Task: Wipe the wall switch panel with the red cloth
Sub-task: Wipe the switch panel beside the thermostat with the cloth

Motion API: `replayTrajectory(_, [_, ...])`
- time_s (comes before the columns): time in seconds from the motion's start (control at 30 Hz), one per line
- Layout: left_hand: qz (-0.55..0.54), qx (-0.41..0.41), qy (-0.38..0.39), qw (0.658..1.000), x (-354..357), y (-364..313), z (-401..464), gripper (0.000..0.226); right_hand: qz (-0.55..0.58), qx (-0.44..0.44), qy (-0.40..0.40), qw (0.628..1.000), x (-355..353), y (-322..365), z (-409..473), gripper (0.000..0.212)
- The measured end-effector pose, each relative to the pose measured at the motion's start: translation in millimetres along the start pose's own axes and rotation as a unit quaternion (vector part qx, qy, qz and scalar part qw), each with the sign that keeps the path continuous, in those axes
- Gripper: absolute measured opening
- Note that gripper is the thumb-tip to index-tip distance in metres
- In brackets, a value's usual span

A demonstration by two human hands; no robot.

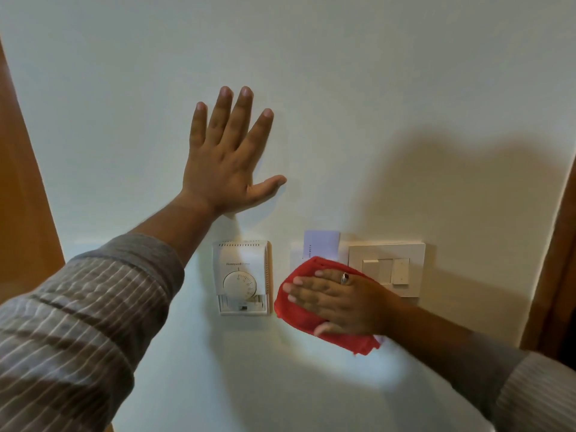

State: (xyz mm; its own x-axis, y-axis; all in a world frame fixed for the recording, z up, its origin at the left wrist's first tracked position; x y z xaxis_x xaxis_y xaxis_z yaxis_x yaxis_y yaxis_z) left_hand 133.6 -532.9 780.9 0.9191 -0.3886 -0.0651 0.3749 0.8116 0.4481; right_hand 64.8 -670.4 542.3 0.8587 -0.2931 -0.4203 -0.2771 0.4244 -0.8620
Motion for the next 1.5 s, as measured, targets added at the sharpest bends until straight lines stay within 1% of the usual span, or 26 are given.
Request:
replayTrajectory(0.03, [0.0,0.0,0.002,1.0,0.7,0.3,-0.2,0.098,0.008,-0.01,-0.008,1.0,-3.3,-4.4,-1.3,0.07])
replayTrajectory(0.1, [-0.002,-0.002,0.005,1.0,1.2,0.1,-0.7,0.099,0.009,0.015,-0.035,0.999,-10.3,-11.3,-1.2,0.071])
replayTrajectory(0.17, [0.0,-0.003,0.003,1.0,-0.2,-0.4,-0.4,0.098,-0.012,0.09,-0.068,0.994,-16.2,-15.7,-0.2,0.075])
replayTrajectory(0.23, [0.0,-0.005,0.006,1.0,-1.0,-0.7,0.2,0.098,-0.042,0.19,-0.083,0.977,-18.6,-18.2,2.4,0.079])
replayTrajectory(0.3, [0.001,-0.007,0.007,1.0,-2.2,-1.7,0.4,0.098,-0.052,0.273,-0.067,0.958,-15.8,-18.2,7.6,0.082])
replayTrajectory(0.33, [0.002,-0.008,0.005,1.0,-2.6,-2.0,0.2,0.098,-0.051,0.292,-0.053,0.953,-13.5,-18.0,11.8,0.084])
replayTrajectory(0.4, [0.005,-0.009,0.003,1.0,-2.7,-2.7,1.1,0.098,-0.06,0.291,-0.037,0.954,-12.4,-18.4,22.0,0.086])
replayTrajectory(0.5, [0.001,-0.011,0.012,1.0,0.5,-1.2,1.9,0.099,-0.065,0.234,-0.021,0.97,-11.7,-15.8,38.9,0.087])
replayTrajectory(0.63, [0.003,-0.002,0.007,1.0,0.9,-0.4,0.8,0.1,-0.045,0.074,0.006,0.996,-6.5,-2.6,36.3,0.075])
replayTrajectory(0.7, [0.004,0.002,0.008,1.0,0.9,0.5,-0.6,0.1,-0.02,0.02,-0.008,1.0,-9.1,-5.8,25.3,0.07])
replayTrajectory(0.73, [0.003,0.002,0.008,1.0,0.7,0.7,-0.7,0.1,-0.013,0.022,-0.025,0.999,-12.4,-10.3,20.4,0.069])
replayTrajectory(0.77, [0.002,-0.001,0.009,1.0,0.8,0.8,-1.1,0.1,-0.014,0.047,-0.046,0.998,-16.3,-14.9,17.0,0.071])
replayTrajectory(0.83, [-0.001,-0.009,0.011,1.0,0.1,0.8,-1.8,0.1,-0.046,0.143,-0.081,0.985,-21.6,-20.8,13.3,0.078])
replayTrajectory(0.9, [-0.005,-0.022,0.015,1.0,-1.1,0.9,-2.4,0.1,-0.068,0.249,-0.076,0.963,-17.5,-20.7,13.7,0.085])
replayTrajectory(0.97, [-0.008,-0.032,0.02,0.999,-2.6,0.7,-2.3,0.1,-0.062,0.312,-0.061,0.946,-10.5,-16.9,15.7,0.088])
replayTrajectory(1.0, [-0.009,-0.036,0.023,0.999,-2.8,0.5,-2.2,0.101,-0.058,0.308,-0.06,0.948,-8.7,-14.5,16.3,0.087])
replayTrajectory(1.03, [-0.012,-0.041,0.026,0.999,-2.7,0.9,-3.1,0.101,-0.062,0.279,-0.061,0.956,-8.5,-11.2,16.3,0.086])
replayTrajectory(1.13, [-0.017,-0.068,0.033,0.997,-1.6,5.1,-7.2,0.104,-0.061,0.129,-0.059,0.988,-7.2,-3.1,6.1,0.081])
replayTrajectory(1.17, [-0.019,-0.078,0.033,0.996,-1.2,6.6,-8.5,0.105,-0.052,0.1,-0.059,0.992,-7.9,-4.7,0.9,0.079])
replayTrajectory(1.2, [-0.018,-0.087,0.032,0.996,-0.9,7.8,-10.0,0.106,-0.045,0.094,-0.063,0.993,-9.3,-7.8,-2.7,0.079])
replayTrajectory(1.23, [-0.016,-0.091,0.031,0.995,-0.9,8.5,-10.3,0.107,-0.045,0.111,-0.072,0.99,-11.4,-11.6,-4.4,0.079])
replayTrajectory(1.3, [-0.016,-0.091,0.026,0.995,-1.4,8.0,-10.1,0.107,-0.063,0.184,-0.082,0.977,-13.7,-15.5,-7.2,0.084])
replayTrajectory(1.37, [-0.016,-0.089,0.025,0.996,-1.5,7.3,-9.5,0.107,-0.074,0.259,-0.075,0.96,-10.0,-12.7,-9.3,0.089])
replayTrajectory(1.4, [-0.015,-0.088,0.026,0.996,-1.6,7.3,-9.1,0.107,-0.073,0.28,-0.068,0.955,-7.1,-9.7,-9.3,0.09])
replayTrajectory(1.43, [-0.014,-0.088,0.025,0.996,-2.0,7.3,-10.0,0.107,-0.068,0.286,-0.063,0.954,-5.1,-6.5,-9.2,0.091])
replayTrajectory(1.5, [-0.014,-0.089,0.021,0.996,-3.1,7.5,-10.8,0.107,-0.069,0.245,-0.062,0.965,-5.6,-3.5,-9.3,0.094])
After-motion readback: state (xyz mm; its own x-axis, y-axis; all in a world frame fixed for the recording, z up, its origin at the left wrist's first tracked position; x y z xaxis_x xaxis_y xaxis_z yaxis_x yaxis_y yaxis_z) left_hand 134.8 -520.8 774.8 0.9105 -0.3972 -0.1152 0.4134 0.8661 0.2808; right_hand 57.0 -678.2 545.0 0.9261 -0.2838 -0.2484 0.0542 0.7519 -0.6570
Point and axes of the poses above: each hand's wrist, its own z-axis towards the middle knuckle, its own x-axis out of the palm, y = z × x, the point moved 9 cm from there along z, towards the middle knuckle
